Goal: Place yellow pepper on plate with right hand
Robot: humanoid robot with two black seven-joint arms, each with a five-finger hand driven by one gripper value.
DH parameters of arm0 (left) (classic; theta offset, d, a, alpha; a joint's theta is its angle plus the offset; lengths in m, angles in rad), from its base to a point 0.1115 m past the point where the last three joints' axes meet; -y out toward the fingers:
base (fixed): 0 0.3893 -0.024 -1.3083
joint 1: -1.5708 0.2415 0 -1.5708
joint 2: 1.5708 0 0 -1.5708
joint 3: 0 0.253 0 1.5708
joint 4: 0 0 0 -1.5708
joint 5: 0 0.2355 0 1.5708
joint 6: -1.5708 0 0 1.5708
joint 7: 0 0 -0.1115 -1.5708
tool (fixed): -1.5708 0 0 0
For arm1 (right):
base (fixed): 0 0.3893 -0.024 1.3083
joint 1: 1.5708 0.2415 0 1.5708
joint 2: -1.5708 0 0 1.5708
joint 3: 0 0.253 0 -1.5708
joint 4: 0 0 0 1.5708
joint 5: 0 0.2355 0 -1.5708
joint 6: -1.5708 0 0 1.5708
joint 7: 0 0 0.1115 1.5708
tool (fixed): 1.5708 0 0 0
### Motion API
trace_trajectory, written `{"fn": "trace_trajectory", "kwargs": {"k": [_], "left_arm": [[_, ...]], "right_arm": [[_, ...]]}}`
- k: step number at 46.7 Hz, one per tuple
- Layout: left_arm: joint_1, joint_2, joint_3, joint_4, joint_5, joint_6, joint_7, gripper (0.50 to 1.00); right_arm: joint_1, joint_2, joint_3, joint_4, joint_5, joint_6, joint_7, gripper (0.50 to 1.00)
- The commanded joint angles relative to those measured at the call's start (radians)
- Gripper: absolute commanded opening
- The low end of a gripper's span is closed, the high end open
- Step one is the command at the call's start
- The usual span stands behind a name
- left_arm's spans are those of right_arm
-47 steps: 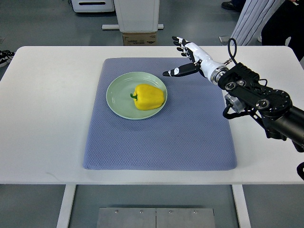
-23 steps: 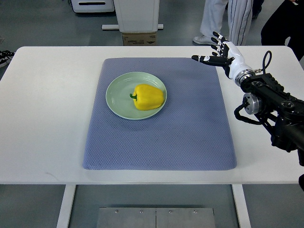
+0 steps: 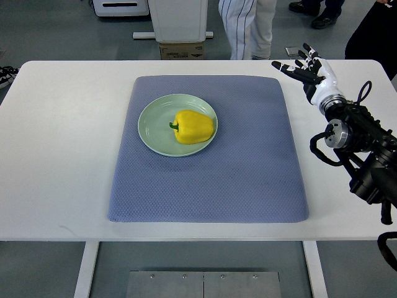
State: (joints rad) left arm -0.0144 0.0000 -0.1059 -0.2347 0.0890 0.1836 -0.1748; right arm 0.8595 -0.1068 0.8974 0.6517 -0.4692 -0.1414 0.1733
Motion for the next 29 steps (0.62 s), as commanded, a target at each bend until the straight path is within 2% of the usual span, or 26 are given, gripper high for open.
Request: {"fn": "trace_trajectory", "kwargs": {"k": [1, 29], "left_arm": [[0.001, 0.0, 0.0, 0.0, -0.002, 0.0, 0.0, 1.0], [0.001, 0.0, 0.0, 0.002, 0.0, -0.001, 0.0, 1.0]], "right_arm": [[-0.014, 0.01, 0.046, 0.006, 0.0, 0.0, 0.002, 1.0], [-0.05, 0.021, 0.11, 0.008, 0.001, 0.005, 0.003, 1.0]]}}
